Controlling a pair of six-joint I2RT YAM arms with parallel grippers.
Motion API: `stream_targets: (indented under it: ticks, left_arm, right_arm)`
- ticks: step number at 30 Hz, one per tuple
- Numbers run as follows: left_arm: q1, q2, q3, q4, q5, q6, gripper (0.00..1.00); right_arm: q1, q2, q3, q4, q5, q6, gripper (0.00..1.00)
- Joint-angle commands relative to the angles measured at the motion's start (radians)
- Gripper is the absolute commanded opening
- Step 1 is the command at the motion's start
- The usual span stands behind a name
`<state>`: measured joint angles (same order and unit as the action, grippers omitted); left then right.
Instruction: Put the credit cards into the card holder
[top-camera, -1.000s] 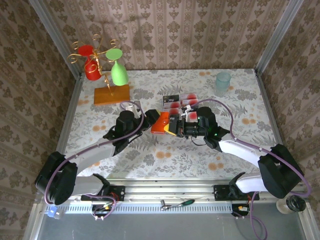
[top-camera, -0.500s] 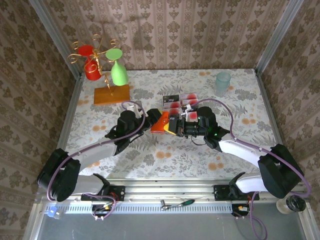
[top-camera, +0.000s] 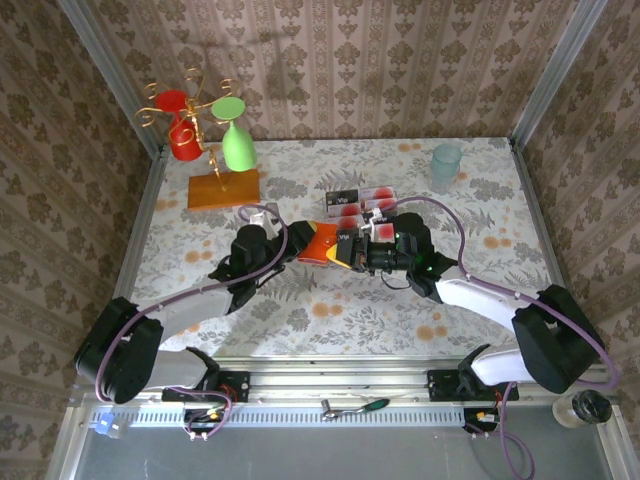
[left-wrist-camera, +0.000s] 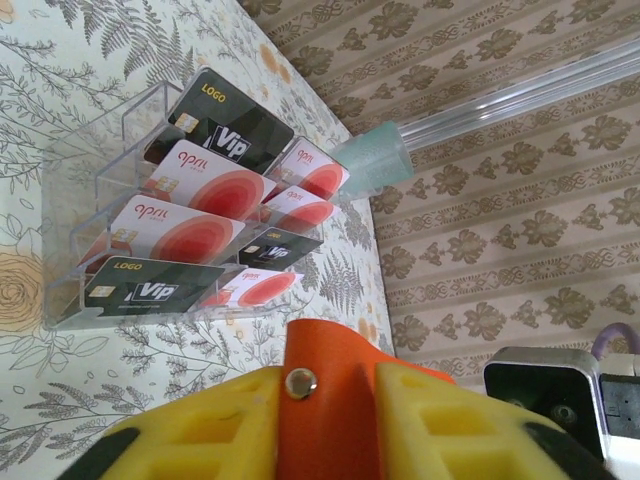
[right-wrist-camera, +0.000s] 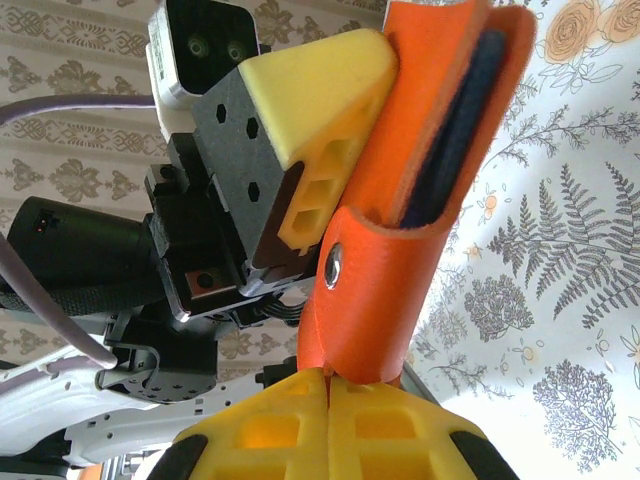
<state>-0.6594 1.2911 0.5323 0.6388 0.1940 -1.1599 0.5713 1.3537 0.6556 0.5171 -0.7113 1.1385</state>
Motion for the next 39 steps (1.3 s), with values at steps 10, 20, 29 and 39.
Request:
stream_targets:
  ticks: [10,20,29,39]
  left_arm:
    - [-0.008,-0.076,-0.009,0.02,-0.049,0.118,0.0]
    - [-0.147,-0.141,-0.021,-0.087,-0.275,0.337,0.0]
    - [-0.217,-0.106,0.006,-0.083,-0.384,0.309,0.0]
    - [-0.236,-0.074,0.03,-0.066,-0.401,0.294,0.0]
  right_arm:
    - [-0.058,-0.073,-0.021,-0.261,0.076,-0.136,0.32]
    - [-0.012,-0.128,0.18,-0.8,0.374,-0.417,0.53]
    - [0.124,-0.025,0.319,-0.836,0.53,-0.431,0.59]
    - [0.148,0.069,0.346,-0.755,0.569,-0.404,0.59]
